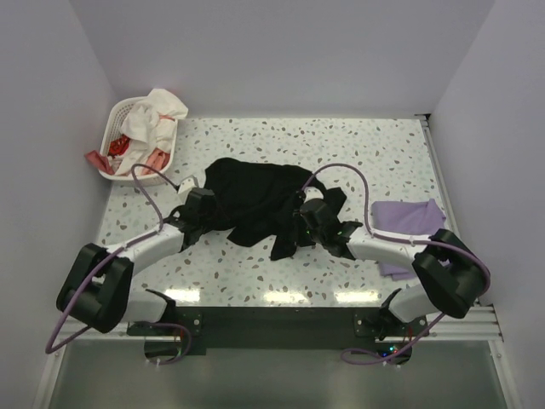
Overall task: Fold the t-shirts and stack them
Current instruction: Flatten the tshirt out
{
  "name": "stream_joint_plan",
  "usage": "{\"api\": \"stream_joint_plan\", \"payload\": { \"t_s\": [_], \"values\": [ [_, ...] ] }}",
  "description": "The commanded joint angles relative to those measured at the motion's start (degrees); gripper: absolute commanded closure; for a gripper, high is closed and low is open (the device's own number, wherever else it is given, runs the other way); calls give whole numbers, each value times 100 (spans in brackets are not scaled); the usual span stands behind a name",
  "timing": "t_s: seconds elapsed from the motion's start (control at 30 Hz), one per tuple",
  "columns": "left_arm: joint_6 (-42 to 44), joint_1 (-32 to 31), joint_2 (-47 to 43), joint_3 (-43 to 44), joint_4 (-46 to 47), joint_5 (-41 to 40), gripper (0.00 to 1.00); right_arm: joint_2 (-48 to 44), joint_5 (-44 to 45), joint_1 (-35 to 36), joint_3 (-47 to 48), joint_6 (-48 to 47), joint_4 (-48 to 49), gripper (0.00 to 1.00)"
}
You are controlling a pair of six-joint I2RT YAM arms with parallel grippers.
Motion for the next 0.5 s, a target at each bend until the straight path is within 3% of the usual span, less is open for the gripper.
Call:
{"api": "stream_joint_plan", "payload": {
  "t_s": [0.0,0.07,0.2,0.3,0.47],
  "values": [
    [109,186,457,176,914,62,34,43,616,-5,226,88,157,86],
    [179,256,694,395,959,53,42,-79,941,-14,375,70,-134,99],
    [276,379,1047,747,809,-8,76,-492,1258,-93,542,-79,-705,100],
    [337,467,871,984,599,-43,91,-887,1355,-233,630,-167,-1161,100],
    [583,476,354,1537,-315,-333,98,-1678,1408,-488,683,-316,-1847,100]
  ]
}}
